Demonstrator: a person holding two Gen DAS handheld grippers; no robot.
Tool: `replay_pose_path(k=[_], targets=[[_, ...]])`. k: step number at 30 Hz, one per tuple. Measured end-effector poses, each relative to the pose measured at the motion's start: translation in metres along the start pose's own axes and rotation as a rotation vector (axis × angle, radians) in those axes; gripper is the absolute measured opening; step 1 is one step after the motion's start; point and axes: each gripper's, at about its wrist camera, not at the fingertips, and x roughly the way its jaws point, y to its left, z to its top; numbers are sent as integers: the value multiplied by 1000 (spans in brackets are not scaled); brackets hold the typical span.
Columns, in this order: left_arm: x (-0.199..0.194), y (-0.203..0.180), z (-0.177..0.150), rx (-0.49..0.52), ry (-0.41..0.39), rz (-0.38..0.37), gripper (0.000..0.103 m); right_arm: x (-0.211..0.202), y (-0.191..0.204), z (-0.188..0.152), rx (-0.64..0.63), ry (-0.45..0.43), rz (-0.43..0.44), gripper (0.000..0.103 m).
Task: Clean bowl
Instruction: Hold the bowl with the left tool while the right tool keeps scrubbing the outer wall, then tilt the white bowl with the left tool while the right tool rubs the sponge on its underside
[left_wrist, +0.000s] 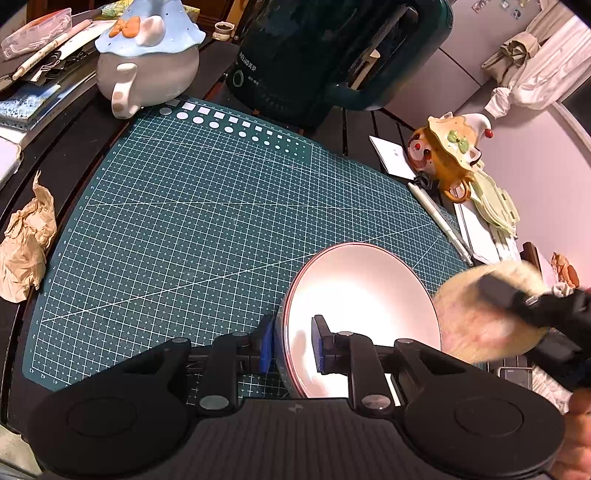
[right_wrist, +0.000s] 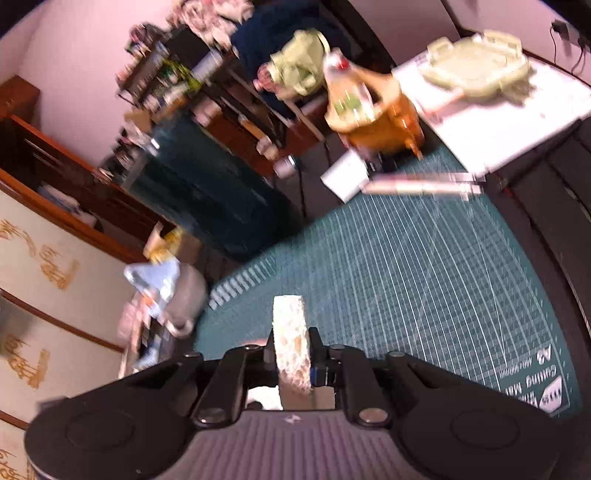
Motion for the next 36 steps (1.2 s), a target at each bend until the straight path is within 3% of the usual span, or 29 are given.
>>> replay_pose_path(k=[4,9,14,20,29,36], targets=[[0,1,0,-3,0,-3,19,18,-6,-8,10,62,-51,12],[0,0,0,-2,0,-1,19,-2,2,0,-10,-15,5,12],[0,0,0,-2,0,-1,19,16,-4,-8,-10,48,-54,12],[0,-1,0,3,0,2,19,-3,2,0,-13,-17,4,12],[0,0,-1,2,-1,3,19,-3,-5,3,11,-17,3,12],[0,1,0,-1,1,-1,19,-1,1,2,-76,-33,-82,12]])
